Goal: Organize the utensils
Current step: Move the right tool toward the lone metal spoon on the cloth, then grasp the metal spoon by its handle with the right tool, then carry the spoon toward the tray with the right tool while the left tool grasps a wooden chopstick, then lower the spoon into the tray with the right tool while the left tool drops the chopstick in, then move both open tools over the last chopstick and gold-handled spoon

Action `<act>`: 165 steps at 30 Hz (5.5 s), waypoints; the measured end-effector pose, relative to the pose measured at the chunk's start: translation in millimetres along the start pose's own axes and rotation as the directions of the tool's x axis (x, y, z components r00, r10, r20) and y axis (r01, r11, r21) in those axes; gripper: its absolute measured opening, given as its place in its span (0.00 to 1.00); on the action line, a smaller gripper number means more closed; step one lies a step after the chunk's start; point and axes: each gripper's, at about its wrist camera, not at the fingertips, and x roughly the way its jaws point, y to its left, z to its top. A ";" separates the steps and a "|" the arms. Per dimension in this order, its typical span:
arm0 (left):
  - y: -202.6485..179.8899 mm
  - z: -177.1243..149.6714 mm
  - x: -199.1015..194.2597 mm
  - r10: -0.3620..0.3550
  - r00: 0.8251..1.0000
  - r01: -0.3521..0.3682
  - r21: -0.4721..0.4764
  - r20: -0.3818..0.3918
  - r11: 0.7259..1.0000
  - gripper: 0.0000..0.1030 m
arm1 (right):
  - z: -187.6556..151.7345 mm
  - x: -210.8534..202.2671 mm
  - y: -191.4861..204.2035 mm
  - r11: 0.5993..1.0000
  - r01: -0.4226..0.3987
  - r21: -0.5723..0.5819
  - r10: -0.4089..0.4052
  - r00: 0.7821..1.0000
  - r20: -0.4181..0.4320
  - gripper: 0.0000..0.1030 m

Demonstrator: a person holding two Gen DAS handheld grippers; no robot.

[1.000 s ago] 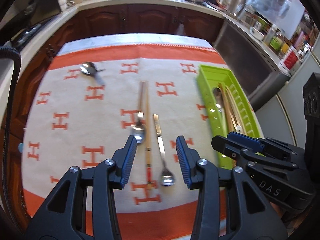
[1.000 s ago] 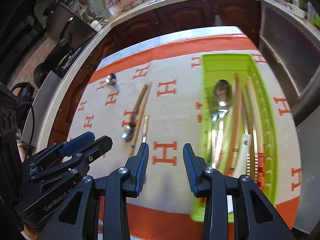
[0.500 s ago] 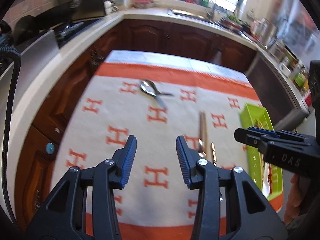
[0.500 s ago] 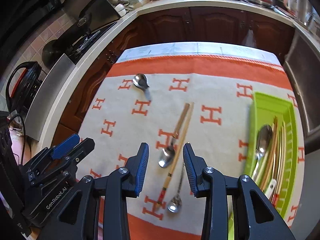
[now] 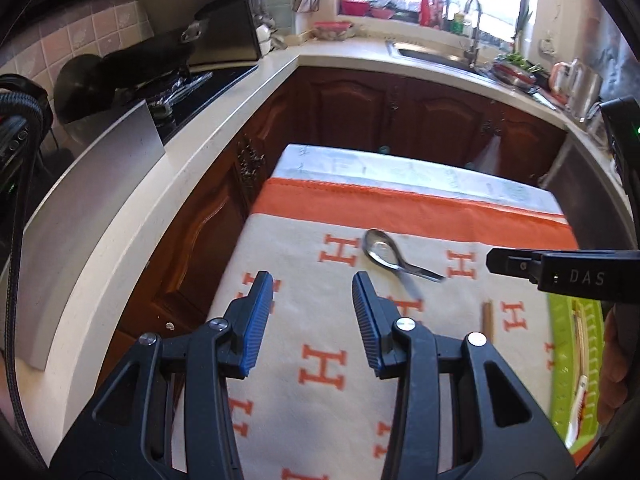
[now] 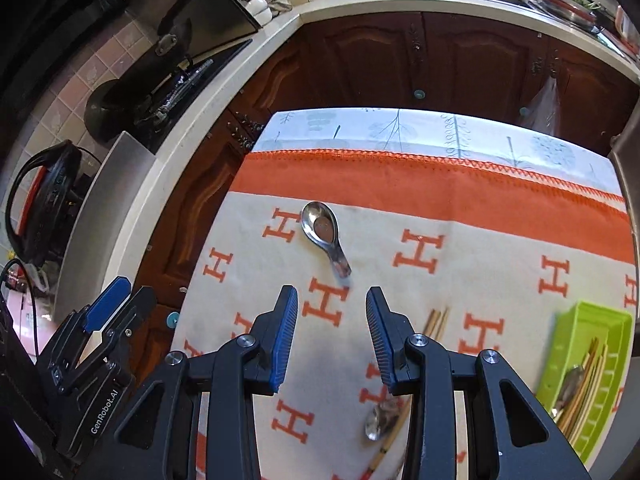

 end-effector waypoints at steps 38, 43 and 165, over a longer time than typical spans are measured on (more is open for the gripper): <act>-35.6 -55.4 112.2 -0.170 0.952 0.169 -0.025 -0.256 0.985 0.37 | -32.1 101.3 -65.4 0.917 -0.242 0.317 0.271 0.962 -0.048 0.04; -71.3 -72.4 93.4 -0.274 0.917 0.290 0.014 -0.290 0.957 0.37 | -77.8 36.6 -92.5 0.909 -0.250 0.333 0.245 0.968 0.058 0.04; -109.1 -157.0 5.3 -0.261 0.924 0.311 0.150 -0.281 0.938 0.09 | -264.0 -13.4 -90.5 0.991 0.100 0.094 -0.110 0.988 0.108 0.28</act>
